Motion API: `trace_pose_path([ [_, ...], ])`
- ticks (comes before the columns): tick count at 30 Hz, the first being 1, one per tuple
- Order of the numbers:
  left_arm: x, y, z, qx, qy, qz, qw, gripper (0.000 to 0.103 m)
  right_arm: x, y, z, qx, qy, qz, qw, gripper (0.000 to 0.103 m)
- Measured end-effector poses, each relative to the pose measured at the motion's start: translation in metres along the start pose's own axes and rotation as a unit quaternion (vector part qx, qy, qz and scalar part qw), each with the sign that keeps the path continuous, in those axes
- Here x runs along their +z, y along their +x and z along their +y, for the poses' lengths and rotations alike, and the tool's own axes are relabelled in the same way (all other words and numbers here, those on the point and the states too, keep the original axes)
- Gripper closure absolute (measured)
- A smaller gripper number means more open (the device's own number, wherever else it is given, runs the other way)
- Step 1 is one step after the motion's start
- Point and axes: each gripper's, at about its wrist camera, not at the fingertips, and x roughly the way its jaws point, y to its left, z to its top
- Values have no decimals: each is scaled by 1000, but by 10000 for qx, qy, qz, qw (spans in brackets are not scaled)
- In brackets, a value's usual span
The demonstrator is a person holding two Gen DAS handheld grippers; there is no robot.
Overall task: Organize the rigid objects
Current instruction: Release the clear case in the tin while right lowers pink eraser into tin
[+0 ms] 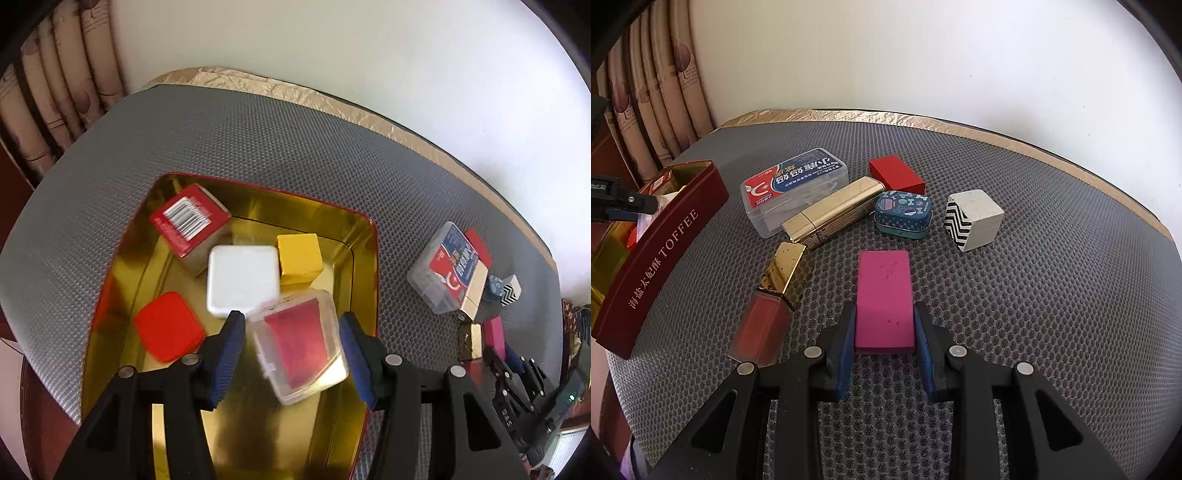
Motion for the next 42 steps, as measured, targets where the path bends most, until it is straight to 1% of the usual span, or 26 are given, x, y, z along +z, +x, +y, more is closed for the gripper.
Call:
trace_pose_path([
  [1,-4,-6,2,-35,-73,-60,9999,49,0,0,-1,10,9,0,10000,76],
  [3,-19,-30,14,14,-424,-431,9982,49,0,0,-3,50,50,0,10000,76],
  [4,-29,-42,21,114,-576,-611,9964,49,0,0,-4,67,68,3,10000,76],
  [5,-38,-49,26,229,-656,-695,9952,49,1,0,-5,66,68,13,10000,76],
  [7,-63,-65,37,579,-816,-853,9913,49,1,-1,-6,33,66,68,9999,76],
  [10,-99,-78,54,1013,-973,-914,9859,49,5,-4,-11,156,275,177,9993,76],
  [13,-133,-82,69,1268,-966,-789,9841,49,9,-16,-11,233,411,114,9988,76],
  [15,-147,-83,76,1352,-988,-760,9830,49,16,-32,-6,324,397,-16,9987,76],
  [16,-154,-84,78,1374,-1027,-811,9818,49,20,-39,-2,368,362,-79,9986,76],
  [19,-161,-87,85,1530,-986,-915,9790,49,38,-64,28,725,182,-226,9969,76],
  [21,-163,-89,87,1544,-991,-995,9780,49,47,-76,55,1065,37,-244,9940,76],
  [22,-162,-88,88,1529,-986,-1010,9781,49,51,-78,64,1171,-27,-228,9929,76],
  [24,-164,-90,89,1463,-1007,-1045,9785,49,58,-80,98,1521,-217,-124,9881,76],
  [25,-166,-91,89,1441,-1024,-1084,9783,49,61,-78,116,1707,-298,-37,9849,76],
  [27,-167,-92,89,1413,-1006,-1089,9788,49,65,-71,145,1933,-446,136,9800,76],
  [30,-167,-90,93,1232,-1084,-1018,9812,49,65,-53,188,2188,-674,439,9724,76],
  [33,-166,-89,96,1113,-1123,-970,9826,49,62,-37,217,2256,-821,633,9687,76],
  [35,-165,-88,98,1097,-1145,-963,9826,49,61,-27,231,2218,-914,734,9680,76],
  [39,-164,-83,102,978,-1184,-834,9846,49,64,-10,246,2016,-1111,834,9696,76],
  [42,-163,-80,103,913,-1198,-735,9858,49,62,1,251,1949,-1143,962,9694,76],
])
